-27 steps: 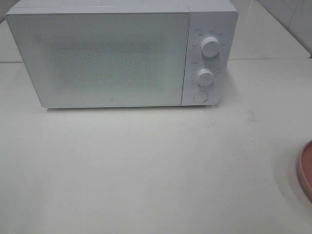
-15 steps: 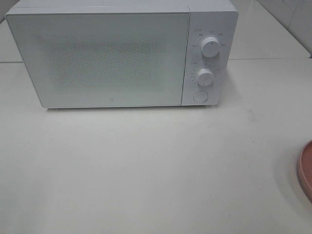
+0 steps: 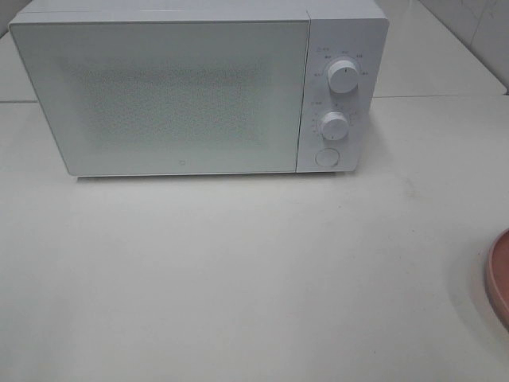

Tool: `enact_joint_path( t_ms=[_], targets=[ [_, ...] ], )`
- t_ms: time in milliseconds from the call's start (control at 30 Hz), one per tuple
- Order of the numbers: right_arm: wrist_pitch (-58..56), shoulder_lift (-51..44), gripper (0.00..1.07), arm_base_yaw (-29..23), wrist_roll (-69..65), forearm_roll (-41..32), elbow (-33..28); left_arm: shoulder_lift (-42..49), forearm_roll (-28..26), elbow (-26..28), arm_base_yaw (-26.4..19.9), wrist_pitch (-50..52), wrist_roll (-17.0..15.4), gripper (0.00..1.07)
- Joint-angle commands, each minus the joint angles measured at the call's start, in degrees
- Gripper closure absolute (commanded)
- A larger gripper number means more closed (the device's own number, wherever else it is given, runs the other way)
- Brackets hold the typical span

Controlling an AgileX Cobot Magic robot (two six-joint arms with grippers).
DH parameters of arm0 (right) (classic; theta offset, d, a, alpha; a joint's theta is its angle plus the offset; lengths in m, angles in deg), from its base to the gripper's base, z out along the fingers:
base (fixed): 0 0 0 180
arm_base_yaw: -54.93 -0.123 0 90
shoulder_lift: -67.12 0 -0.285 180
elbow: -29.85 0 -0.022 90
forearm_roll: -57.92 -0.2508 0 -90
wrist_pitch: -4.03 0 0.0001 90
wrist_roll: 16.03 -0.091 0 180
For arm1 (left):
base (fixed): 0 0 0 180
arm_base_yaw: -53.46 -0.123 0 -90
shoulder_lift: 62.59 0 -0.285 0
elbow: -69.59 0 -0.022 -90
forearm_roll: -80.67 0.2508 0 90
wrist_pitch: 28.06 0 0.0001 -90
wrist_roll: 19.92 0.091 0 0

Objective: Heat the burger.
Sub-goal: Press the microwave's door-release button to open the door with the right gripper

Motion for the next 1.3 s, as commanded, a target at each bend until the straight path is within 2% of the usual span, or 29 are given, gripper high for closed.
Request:
enact_joint_path(
  t_ms=[33, 333, 733, 1033, 1300],
  targets=[
    [2.7, 1.8, 0.32, 0.3, -0.1, 0.1, 0.5, 1.1, 0.1, -0.1, 0.1, 0.8, -0.2, 0.07],
    [10.1, 10.0, 0.32, 0.3, 0.0, 0.2, 0.2, 1.1, 0.1, -0.1, 0.1, 0.8, -0.2, 0.07],
    [25.0, 20.1, 0.32, 0.3, 0.0, 0.2, -4.6, 1.1, 0.1, -0.1, 0.1, 0.8, -0.2, 0.07],
    [40.7, 30.4, 0.32, 0.3, 0.0, 0.2, -8.1, 1.1, 0.1, -0.1, 0.1, 0.8, -0.2, 0.07],
    [52.6, 40.9, 0.32, 0.3, 0.0, 0.2, -8.4, 1.1, 0.1, -0.1, 0.1, 0.8, -0.2, 0.07]
  ],
)
